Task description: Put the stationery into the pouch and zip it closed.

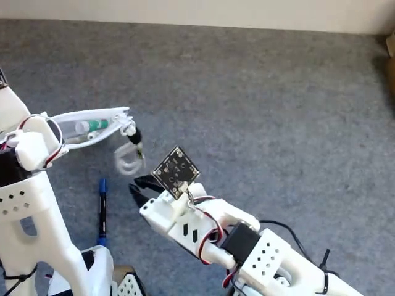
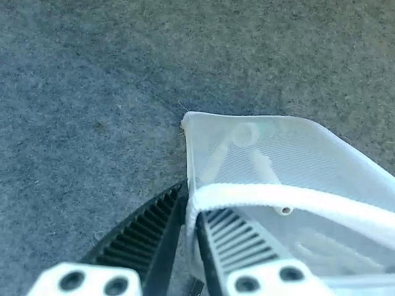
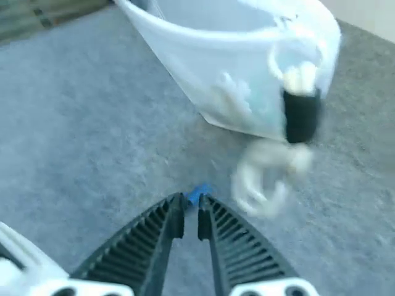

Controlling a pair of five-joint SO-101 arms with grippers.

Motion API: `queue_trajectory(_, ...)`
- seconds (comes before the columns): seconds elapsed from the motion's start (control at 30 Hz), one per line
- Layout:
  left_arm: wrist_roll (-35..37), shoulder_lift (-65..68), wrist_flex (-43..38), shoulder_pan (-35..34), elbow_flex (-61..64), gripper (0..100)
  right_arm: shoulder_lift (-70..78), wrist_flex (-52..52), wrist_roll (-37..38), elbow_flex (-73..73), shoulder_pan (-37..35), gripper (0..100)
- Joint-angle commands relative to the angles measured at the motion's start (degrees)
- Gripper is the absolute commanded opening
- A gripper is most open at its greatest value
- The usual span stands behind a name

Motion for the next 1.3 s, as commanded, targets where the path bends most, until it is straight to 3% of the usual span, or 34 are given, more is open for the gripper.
queue_trajectory(0.0, 0.7, -1.1, -1.41, -0.75, -4.0, 1, 1.71, -4.44, -2.73, -0.92, -2.24, 5.0)
queue_trajectory(0.4, 2.9, -1.1, -1.32, -9.8, -5.85, 1, 34.42, -6.81, -16.79, -20.79, -2.42, 5.3)
queue_trajectory(0.5, 2.9, -1.1, -1.32, -10.42, -5.93, 1, 41.63, -6.64, -19.34, -25.19, -3.3, 11.7)
queue_trajectory(0.6, 2.99, -1.1, -1.32, -11.03, -5.93, 1, 48.4, -6.64, -19.6, -29.23, -5.32, 16.9)
queue_trajectory(0.83, 2.99, -1.1, -1.32, -11.03, -5.67, 1, 62.02, -6.64, -19.87, -37.32, -7.25, 17.0)
queue_trajectory(1.27, 2.81, -1.1, -0.97, -10.77, -5.58, 1, 78.55, 3.3, -19.96, -51.12, -6.55, 17.0)
